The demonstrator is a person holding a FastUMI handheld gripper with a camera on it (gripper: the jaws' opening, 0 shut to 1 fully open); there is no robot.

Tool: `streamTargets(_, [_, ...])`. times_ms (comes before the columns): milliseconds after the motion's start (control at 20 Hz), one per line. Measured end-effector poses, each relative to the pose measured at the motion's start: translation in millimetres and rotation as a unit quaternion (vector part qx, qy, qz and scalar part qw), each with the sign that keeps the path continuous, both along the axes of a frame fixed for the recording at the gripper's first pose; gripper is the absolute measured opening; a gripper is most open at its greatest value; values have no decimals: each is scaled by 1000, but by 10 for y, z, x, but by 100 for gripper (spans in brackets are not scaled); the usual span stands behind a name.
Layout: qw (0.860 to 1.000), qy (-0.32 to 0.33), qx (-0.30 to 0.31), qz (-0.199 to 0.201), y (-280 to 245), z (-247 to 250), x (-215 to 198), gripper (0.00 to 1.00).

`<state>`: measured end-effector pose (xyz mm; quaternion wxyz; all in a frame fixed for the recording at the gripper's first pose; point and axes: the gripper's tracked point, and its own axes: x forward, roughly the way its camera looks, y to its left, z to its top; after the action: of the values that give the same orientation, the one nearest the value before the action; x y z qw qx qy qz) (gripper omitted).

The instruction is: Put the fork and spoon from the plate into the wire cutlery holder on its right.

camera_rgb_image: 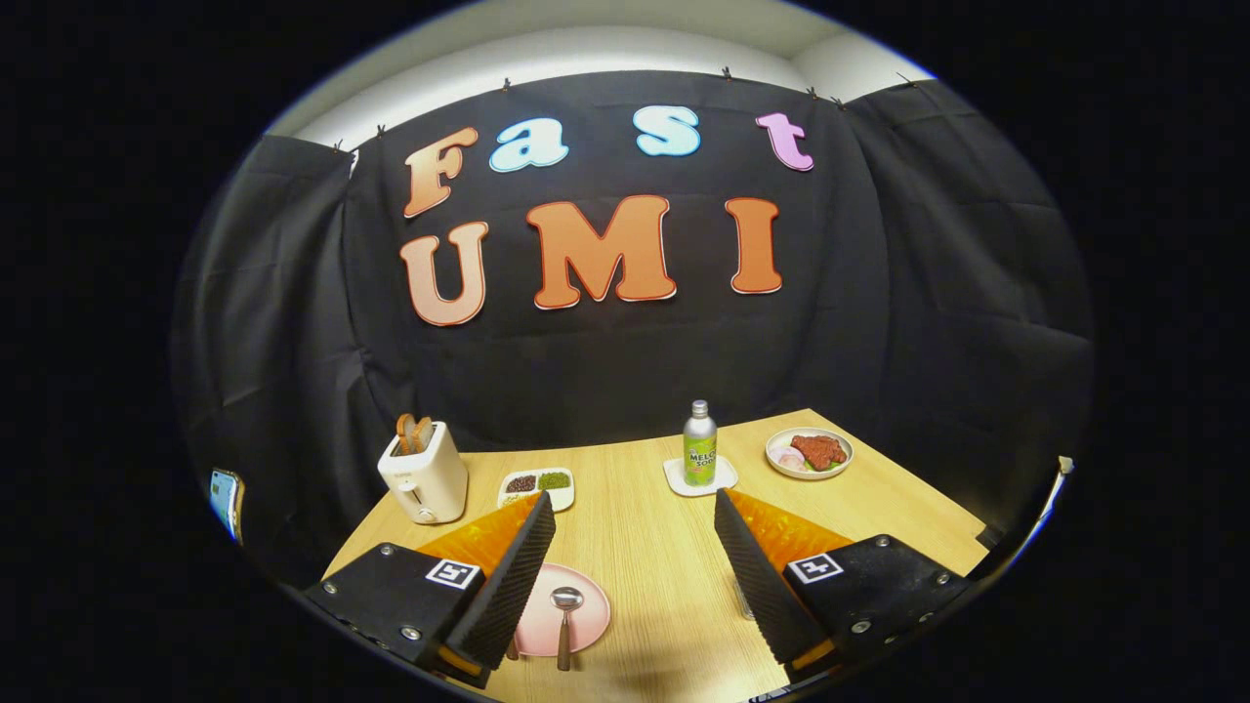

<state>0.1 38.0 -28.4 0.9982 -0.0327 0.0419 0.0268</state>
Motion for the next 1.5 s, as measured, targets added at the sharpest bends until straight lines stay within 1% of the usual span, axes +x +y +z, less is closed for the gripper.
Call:
streamTargets(250, [1000, -3, 16, 5, 42, 22, 46, 99])
streamTargets(550, [1000, 9, -11, 25, 212, -169, 51, 98])
streamTargets(750, [999, 25, -14, 36, 344, -334, 47, 99])
streamTargets(950, [997, 56, -19, 49, 485, -646, 94, 98])
streamTargets(1150, [993, 91, -38, 59, 568, -1001, 211, 98])
streamTargets(1500, [984, 163, -42, 55, 623, -1631, 349, 95])
